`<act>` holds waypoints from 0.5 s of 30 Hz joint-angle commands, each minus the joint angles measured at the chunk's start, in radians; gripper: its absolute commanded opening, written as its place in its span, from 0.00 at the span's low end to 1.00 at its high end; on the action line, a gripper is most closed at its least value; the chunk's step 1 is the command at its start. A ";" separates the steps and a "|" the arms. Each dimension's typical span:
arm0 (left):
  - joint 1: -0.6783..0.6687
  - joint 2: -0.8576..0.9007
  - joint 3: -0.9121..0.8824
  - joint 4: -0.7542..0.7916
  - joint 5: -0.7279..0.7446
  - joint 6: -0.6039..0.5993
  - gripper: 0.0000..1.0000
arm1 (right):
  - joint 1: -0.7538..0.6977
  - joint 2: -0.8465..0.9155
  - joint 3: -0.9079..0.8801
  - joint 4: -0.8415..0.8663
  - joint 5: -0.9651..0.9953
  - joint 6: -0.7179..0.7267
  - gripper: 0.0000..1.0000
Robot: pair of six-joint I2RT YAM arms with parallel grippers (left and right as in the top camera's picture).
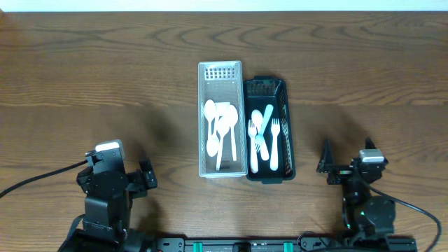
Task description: Pack container
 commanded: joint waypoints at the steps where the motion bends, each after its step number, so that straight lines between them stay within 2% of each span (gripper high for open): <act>1: -0.004 -0.001 0.002 0.000 -0.006 0.017 0.98 | 0.010 -0.007 -0.023 0.016 -0.015 -0.083 0.99; 15: -0.004 -0.001 0.002 0.000 -0.006 0.017 0.98 | 0.009 -0.006 -0.023 0.015 -0.021 -0.081 0.99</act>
